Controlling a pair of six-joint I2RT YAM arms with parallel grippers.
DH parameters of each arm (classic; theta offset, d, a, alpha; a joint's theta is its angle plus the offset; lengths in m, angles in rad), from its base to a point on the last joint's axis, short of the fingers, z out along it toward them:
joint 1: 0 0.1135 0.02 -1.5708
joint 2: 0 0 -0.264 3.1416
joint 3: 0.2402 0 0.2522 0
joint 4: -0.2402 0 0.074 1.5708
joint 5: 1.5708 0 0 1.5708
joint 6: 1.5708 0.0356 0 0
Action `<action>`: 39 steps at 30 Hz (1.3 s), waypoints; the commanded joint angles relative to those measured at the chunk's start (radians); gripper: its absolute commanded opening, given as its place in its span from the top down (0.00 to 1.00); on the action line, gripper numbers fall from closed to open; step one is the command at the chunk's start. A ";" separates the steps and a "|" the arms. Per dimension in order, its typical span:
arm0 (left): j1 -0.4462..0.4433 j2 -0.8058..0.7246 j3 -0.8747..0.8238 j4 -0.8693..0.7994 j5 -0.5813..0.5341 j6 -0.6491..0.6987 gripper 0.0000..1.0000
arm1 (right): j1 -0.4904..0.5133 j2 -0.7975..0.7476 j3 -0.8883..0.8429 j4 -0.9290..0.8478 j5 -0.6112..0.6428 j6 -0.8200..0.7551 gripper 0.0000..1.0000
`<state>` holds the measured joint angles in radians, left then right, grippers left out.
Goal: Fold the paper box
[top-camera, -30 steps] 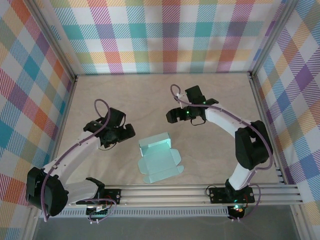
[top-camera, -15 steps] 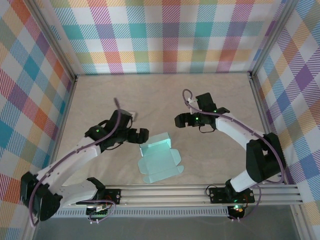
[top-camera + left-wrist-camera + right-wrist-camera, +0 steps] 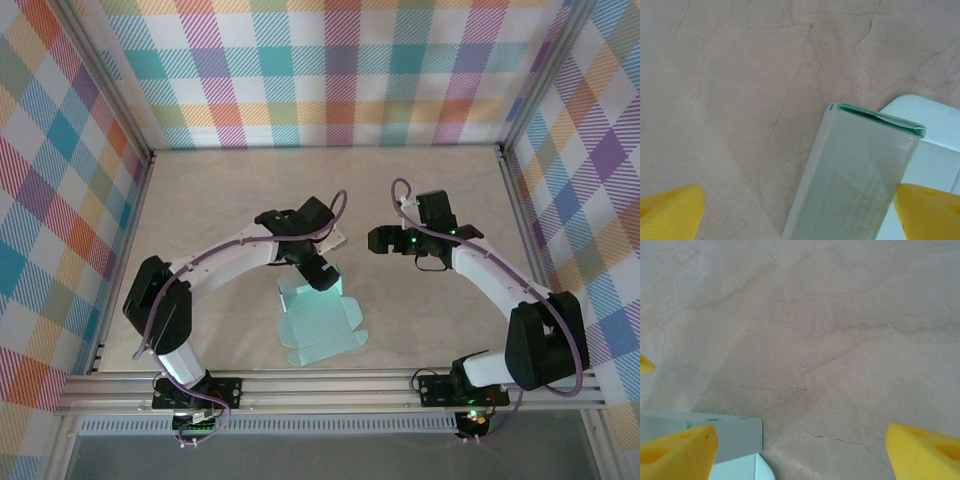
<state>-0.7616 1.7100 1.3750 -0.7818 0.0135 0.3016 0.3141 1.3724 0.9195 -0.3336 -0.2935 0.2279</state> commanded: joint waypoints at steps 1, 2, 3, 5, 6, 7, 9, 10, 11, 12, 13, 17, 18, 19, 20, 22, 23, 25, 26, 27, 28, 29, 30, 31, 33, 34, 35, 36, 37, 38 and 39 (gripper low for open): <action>0.027 0.038 0.058 -0.056 -0.012 0.027 0.06 | -0.010 -0.033 -0.007 -0.006 -0.012 -0.002 0.13; 0.036 0.047 0.062 -0.055 -0.013 0.019 0.07 | -0.010 -0.033 -0.005 -0.008 -0.012 -0.005 0.13; 0.044 0.052 0.064 -0.051 -0.016 0.006 0.08 | -0.012 -0.033 -0.005 -0.011 -0.010 -0.005 0.13; 0.062 0.051 0.060 -0.038 -0.016 -0.016 0.09 | -0.010 -0.030 -0.005 -0.009 -0.011 -0.005 0.13; 0.076 0.047 0.055 -0.031 -0.011 -0.027 0.10 | -0.010 -0.027 -0.004 -0.009 -0.013 -0.003 0.13; 0.089 0.042 0.051 -0.022 -0.005 -0.042 0.11 | -0.012 -0.025 -0.003 -0.009 -0.014 -0.001 0.13; 0.124 0.025 0.032 0.006 0.033 -0.070 0.11 | -0.010 -0.022 -0.001 -0.006 -0.018 0.002 0.13; 0.146 0.015 0.021 0.025 0.056 -0.093 0.10 | -0.011 -0.019 -0.001 -0.005 -0.018 0.005 0.13; 0.168 0.009 0.013 0.035 0.070 -0.115 0.10 | -0.011 -0.018 0.000 -0.004 -0.019 0.007 0.13; 0.198 0.002 0.005 0.043 0.089 -0.142 0.10 | -0.011 -0.015 0.002 -0.003 -0.022 0.009 0.13; 0.228 -0.004 -0.004 0.053 0.088 -0.185 0.10 | -0.012 -0.014 0.003 -0.003 -0.025 0.011 0.13; 0.357 -0.048 -0.069 0.113 0.128 -0.358 0.09 | -0.011 -0.012 0.011 -0.007 -0.033 0.021 0.14; 0.377 -0.063 -0.088 0.122 0.134 -0.385 0.08 | -0.010 -0.012 0.013 -0.010 -0.030 0.028 0.14; 0.394 -0.076 -0.104 0.125 0.130 -0.419 0.07 | -0.010 -0.012 0.016 -0.014 -0.027 0.037 0.14; 0.407 -0.083 -0.111 0.121 0.121 -0.444 0.06 | -0.013 -0.010 0.019 -0.019 -0.025 0.049 0.14; 0.446 -0.105 -0.141 0.111 0.090 -0.527 0.04 | -0.013 -0.001 0.033 -0.039 -0.018 0.092 0.14; 0.461 -0.119 -0.161 0.120 0.082 -0.550 0.02 | -0.015 0.008 0.041 -0.051 -0.018 0.118 0.14; 0.490 -0.162 -0.218 0.157 0.081 -0.584 0.00 | -0.017 0.024 0.054 -0.074 -0.035 0.168 0.14; 0.496 -0.176 -0.237 0.166 0.075 -0.592 0.00 | -0.018 0.028 0.056 -0.074 -0.045 0.188 0.14; 0.503 -0.192 -0.253 0.169 0.068 -0.595 0.00 | -0.018 0.034 0.052 -0.069 -0.065 0.206 0.14; 0.508 -0.202 -0.266 0.173 0.059 -0.598 0.00 | -0.019 0.037 0.047 -0.058 -0.084 0.222 0.14; 0.513 -0.210 -0.278 0.176 0.056 -0.600 0.00 | -0.018 0.038 0.041 -0.040 -0.103 0.238 0.14; 0.520 -0.216 -0.288 0.178 0.051 -0.603 0.00 | -0.018 0.041 0.031 -0.018 -0.129 0.262 0.15; 0.526 -0.220 -0.300 0.177 0.046 -0.605 0.00 | -0.018 0.047 0.021 0.006 -0.159 0.289 0.15; 0.534 -0.228 -0.321 0.177 0.033 -0.609 0.00 | -0.018 0.067 0.002 0.048 -0.227 0.337 0.15; 0.536 -0.236 -0.332 0.179 0.026 -0.612 0.00 | -0.018 0.078 -0.007 0.076 -0.259 0.361 0.15; 0.538 -0.244 -0.345 0.182 0.017 -0.617 0.00 | -0.018 0.089 -0.019 0.104 -0.292 0.386 0.15; 0.541 -0.255 -0.359 0.181 0.004 -0.627 0.00 | -0.018 0.100 -0.034 0.143 -0.320 0.417 0.16; 0.545 -0.269 -0.374 0.177 -0.009 -0.627 0.00 | -0.017 0.109 -0.044 0.171 -0.334 0.439 0.16; 0.547 -0.281 -0.386 0.172 -0.021 -0.631 0.00 | -0.014 0.117 -0.056 0.200 -0.348 0.471 0.17; 0.551 -0.297 -0.402 0.170 -0.031 -0.637 0.00 | -0.010 0.128 -0.068 0.240 -0.365 0.504 0.17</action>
<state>-0.2317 1.4677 1.0077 -0.6018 0.0338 -0.3031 0.3012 1.4700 0.8856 -0.2207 -0.5446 0.6048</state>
